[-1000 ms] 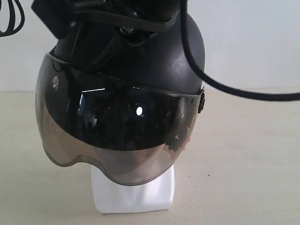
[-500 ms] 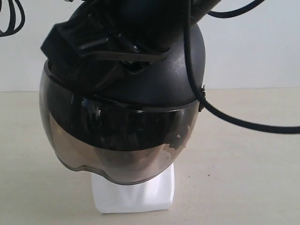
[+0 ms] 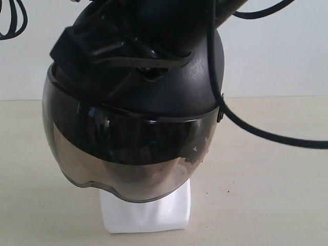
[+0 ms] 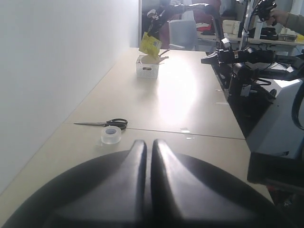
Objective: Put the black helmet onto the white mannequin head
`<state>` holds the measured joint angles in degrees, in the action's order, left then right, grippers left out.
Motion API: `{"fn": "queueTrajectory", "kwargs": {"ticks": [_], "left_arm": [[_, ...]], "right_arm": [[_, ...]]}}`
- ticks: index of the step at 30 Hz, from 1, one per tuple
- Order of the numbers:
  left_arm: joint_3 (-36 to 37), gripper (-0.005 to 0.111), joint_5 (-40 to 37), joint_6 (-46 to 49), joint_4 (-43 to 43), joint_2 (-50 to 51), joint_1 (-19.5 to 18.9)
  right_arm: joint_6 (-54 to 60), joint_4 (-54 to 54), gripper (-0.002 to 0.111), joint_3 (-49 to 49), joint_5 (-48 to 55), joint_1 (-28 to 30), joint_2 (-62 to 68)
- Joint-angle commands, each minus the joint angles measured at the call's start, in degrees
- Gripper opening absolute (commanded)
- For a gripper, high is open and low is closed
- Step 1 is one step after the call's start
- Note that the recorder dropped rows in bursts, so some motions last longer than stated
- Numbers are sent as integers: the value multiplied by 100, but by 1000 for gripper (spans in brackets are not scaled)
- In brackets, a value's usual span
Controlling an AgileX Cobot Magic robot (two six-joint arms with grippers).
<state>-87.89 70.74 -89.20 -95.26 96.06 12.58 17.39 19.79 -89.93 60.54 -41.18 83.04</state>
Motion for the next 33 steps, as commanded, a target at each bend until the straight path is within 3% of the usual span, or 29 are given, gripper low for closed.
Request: {"fn": "queueTrajectory", "kwargs": {"ticks": [1, 19, 27, 29, 30, 33], "left_arm": [[58, 4, -77, -82, -469, 125, 36], [58, 4, -77, -94, -469, 125, 10], [58, 4, -77, -339, -469, -223, -380], [58, 4, -77, -458, -469, -357, -555], [58, 4, -77, -639, -469, -457, -748], [134, 4, -77, -964, -469, -596, -1097]], "right_arm": [[5, -47, 0, 36, 139, 4, 134], [71, -69, 0, 184, 126, 4, -317], [-932, -1859, 0, 184, 126, 4, -1566], [-1374, -2499, 0, 184, 388, 4, -1750], [-1884, -3387, 0, 196, 916, 4, -1836], [-2154, -4058, 0, 438, 942, 4, -1894]]}}
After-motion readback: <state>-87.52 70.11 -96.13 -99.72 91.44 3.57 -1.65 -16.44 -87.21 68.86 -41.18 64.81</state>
